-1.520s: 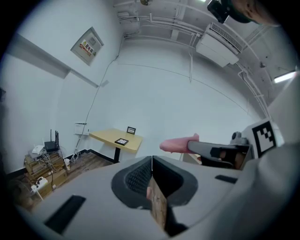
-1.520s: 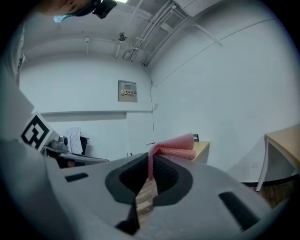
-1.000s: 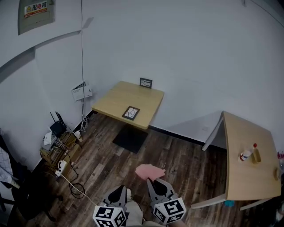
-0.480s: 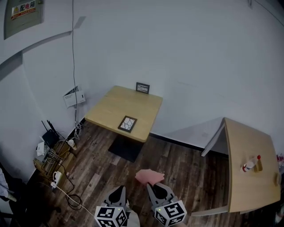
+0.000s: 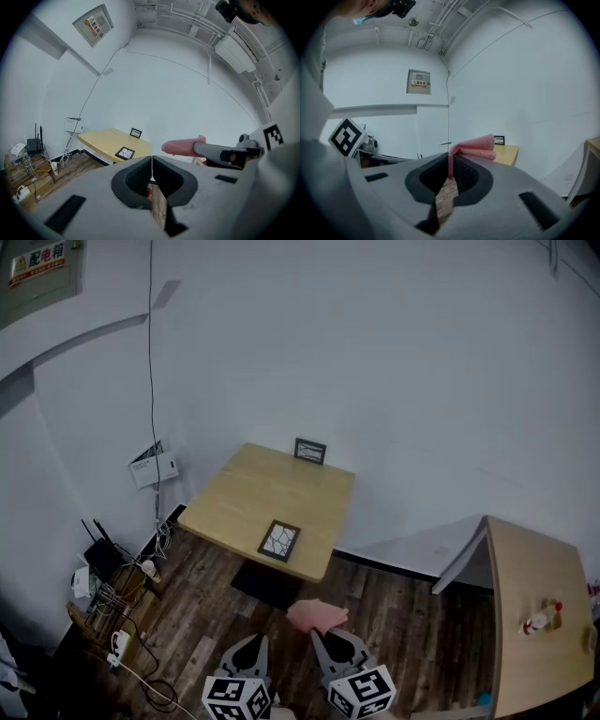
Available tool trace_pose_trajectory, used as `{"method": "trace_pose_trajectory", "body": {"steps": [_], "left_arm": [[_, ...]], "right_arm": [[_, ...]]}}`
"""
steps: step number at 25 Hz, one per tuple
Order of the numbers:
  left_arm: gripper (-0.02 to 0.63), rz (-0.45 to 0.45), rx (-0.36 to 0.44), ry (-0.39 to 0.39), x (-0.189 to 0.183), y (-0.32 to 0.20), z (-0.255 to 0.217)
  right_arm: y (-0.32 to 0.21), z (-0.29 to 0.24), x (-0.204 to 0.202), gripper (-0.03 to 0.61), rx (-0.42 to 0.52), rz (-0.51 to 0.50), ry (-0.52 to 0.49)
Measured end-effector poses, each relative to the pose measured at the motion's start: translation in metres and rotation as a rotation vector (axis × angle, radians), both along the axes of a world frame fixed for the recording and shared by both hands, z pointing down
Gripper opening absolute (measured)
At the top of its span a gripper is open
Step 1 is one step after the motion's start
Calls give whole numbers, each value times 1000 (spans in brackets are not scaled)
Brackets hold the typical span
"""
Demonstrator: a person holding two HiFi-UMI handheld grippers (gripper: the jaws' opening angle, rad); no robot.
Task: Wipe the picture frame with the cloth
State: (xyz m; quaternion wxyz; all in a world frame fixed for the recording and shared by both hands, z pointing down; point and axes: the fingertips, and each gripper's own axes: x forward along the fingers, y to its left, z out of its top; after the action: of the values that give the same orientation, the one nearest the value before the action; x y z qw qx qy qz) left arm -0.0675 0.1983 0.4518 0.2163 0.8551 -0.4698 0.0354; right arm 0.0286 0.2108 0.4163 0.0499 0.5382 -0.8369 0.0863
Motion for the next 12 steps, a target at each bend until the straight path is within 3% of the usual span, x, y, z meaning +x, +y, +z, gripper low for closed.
{"method": "trace_pose_trajectory", "body": {"steps": [12], "left_arm": [[5, 36, -3, -10, -26, -106, 7]], "right_arm": [[-106, 6, -25, 11, 7, 48, -29]]}}
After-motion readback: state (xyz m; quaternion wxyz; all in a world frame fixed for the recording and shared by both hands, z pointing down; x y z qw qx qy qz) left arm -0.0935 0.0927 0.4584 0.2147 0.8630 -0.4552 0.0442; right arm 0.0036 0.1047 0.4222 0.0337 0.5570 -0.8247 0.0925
